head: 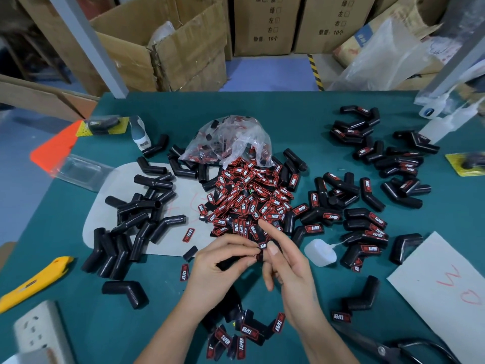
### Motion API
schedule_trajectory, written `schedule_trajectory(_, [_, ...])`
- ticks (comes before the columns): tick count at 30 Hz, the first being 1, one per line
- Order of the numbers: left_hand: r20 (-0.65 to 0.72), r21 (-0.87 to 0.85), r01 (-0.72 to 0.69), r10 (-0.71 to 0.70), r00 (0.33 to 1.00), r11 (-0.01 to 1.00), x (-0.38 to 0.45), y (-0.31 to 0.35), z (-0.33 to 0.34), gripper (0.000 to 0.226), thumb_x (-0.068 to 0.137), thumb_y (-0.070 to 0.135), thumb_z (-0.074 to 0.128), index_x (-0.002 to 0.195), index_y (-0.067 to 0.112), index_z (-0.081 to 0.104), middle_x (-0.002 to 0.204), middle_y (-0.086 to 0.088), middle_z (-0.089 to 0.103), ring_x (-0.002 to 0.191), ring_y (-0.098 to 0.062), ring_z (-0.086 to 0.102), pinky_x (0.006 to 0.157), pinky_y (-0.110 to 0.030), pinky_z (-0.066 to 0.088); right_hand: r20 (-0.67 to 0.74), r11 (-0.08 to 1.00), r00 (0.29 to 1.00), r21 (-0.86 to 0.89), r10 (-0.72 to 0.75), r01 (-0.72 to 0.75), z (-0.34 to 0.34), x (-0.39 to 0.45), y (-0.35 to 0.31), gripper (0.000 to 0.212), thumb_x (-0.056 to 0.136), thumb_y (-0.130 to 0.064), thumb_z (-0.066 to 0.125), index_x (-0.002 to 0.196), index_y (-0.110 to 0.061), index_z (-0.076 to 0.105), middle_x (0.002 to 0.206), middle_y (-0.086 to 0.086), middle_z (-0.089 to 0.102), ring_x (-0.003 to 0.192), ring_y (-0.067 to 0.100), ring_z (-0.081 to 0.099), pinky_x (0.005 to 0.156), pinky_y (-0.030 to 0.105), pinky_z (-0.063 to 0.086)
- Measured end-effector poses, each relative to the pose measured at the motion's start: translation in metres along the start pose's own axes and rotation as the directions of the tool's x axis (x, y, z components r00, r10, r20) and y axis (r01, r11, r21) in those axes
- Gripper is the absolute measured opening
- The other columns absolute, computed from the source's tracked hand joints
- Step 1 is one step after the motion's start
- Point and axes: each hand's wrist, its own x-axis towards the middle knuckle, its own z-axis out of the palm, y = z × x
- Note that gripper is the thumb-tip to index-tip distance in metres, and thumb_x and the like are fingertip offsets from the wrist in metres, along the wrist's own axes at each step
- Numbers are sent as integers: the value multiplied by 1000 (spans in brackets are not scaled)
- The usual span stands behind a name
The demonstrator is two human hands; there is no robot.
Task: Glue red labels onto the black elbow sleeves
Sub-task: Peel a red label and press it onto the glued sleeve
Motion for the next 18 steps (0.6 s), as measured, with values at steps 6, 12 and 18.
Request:
schedule_trajectory(6, [119, 2, 50, -50, 992, 999, 2, 1, -8, 22, 90, 2, 78, 104, 18, 84, 114, 9, 78, 111, -14, 72, 101, -20, 50, -15, 999, 999, 33, 40, -40, -1, 2, -5, 38, 102, -42, 55, 138, -39, 67, 87, 40, 53, 49, 15, 45, 55, 15, 40])
schedule_trajectory(12, [199, 12, 65, -66, 978, 998, 3, -5, -15, 21, 96, 9, 74, 113, 18, 82, 121, 10, 76, 118, -16, 70, 105, -23, 49, -9, 998, 999, 39, 46, -46, 0, 1, -5, 37, 101, -43, 56, 136, -40, 68, 79, 27, 55, 48, 14, 44, 55, 14, 40])
schedule_trajectory(18, [242, 3, 45, -44, 969, 999, 3, -8, -17, 24, 100, 17, 67, 120, 23, 80, 126, 9, 74, 123, -17, 67, 107, -23, 48, -15, 999, 999, 34, 39, -38, -1, 2, -5, 42, 97, -52, 57, 137, -41, 67, 87, 43, 55, 49, 15, 45, 58, 14, 42])
